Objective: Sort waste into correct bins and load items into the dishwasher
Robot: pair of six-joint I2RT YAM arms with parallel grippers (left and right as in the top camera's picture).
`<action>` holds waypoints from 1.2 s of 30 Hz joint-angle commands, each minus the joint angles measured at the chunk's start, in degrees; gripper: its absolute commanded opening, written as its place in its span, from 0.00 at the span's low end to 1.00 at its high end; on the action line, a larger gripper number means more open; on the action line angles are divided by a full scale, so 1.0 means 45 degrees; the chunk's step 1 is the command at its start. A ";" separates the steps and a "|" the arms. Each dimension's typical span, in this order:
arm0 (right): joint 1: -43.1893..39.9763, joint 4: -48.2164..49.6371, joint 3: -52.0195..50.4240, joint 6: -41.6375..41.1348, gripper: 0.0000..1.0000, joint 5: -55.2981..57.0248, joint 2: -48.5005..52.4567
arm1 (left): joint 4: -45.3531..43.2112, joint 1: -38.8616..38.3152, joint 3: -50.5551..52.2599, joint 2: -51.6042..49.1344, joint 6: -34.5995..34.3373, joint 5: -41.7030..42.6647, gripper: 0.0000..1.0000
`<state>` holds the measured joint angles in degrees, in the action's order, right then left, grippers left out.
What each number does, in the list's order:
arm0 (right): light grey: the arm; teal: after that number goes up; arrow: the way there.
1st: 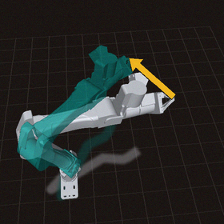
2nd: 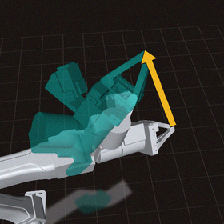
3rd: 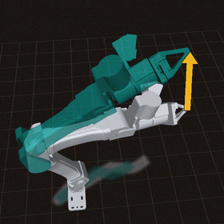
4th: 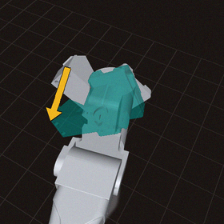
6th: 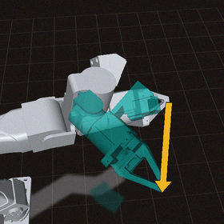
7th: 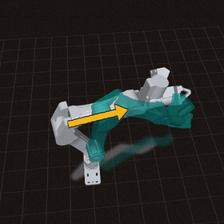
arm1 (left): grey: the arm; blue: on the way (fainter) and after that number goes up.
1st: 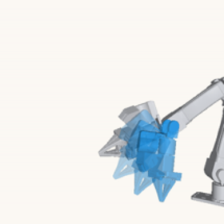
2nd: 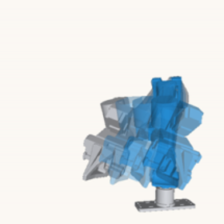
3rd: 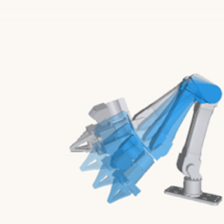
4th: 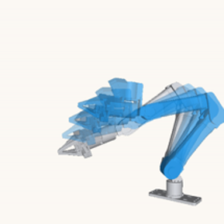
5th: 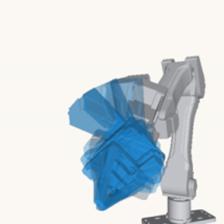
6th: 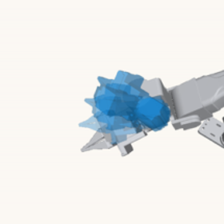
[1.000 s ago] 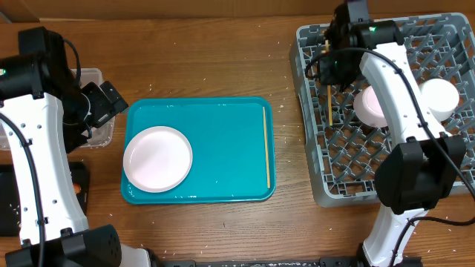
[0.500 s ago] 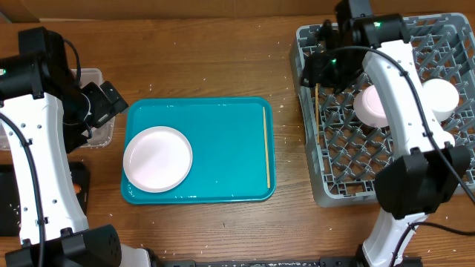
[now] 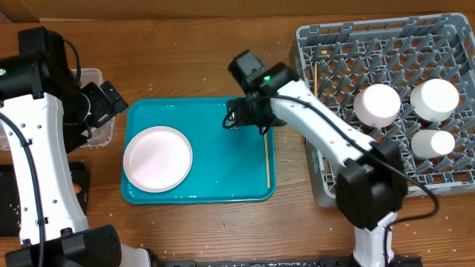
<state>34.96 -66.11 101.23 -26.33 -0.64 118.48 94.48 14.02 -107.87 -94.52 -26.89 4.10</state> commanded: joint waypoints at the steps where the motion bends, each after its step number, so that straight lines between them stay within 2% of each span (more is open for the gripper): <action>1: -0.0019 0.0311 -0.0515 -0.0588 0.95 0.0253 0.0699 | -0.0024 0.0049 0.0053 -0.0019 -0.0121 -0.0005 1.00; 20: 0.0078 0.1292 -0.0699 -0.0665 0.92 0.0078 0.2414 | -0.0024 0.0044 0.0053 -0.0019 -0.0126 -0.0010 1.00; 22: 0.0092 0.1248 -0.0699 -0.0894 0.81 0.0078 0.2424 | -0.0024 0.0044 0.0053 -0.0019 -0.0126 -0.0010 1.00; 24: 0.0209 0.1253 -0.0699 -0.1214 0.52 0.0083 0.2424 | -0.0024 0.0044 0.0053 -0.0019 -0.0126 -0.0005 1.00; 29: 0.0471 0.1054 -0.0476 -0.1501 0.04 0.0107 0.2390 | -0.0019 0.0049 0.0053 -0.0019 -0.0126 -0.0005 1.00; 33: 0.0126 -0.0583 0.1229 -0.1341 0.04 -0.0049 0.1851 | -0.0019 0.0044 0.0053 -0.0019 -0.0126 -0.0005 1.00; 36: -0.0583 -0.1909 0.2861 -0.1054 0.04 0.0777 0.0957 | -0.0024 0.0049 0.0053 -0.0019 -0.0126 -0.0010 1.00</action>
<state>35.42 -72.38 107.98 -31.86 -0.54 128.03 94.50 14.02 -107.87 -94.52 -26.89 4.10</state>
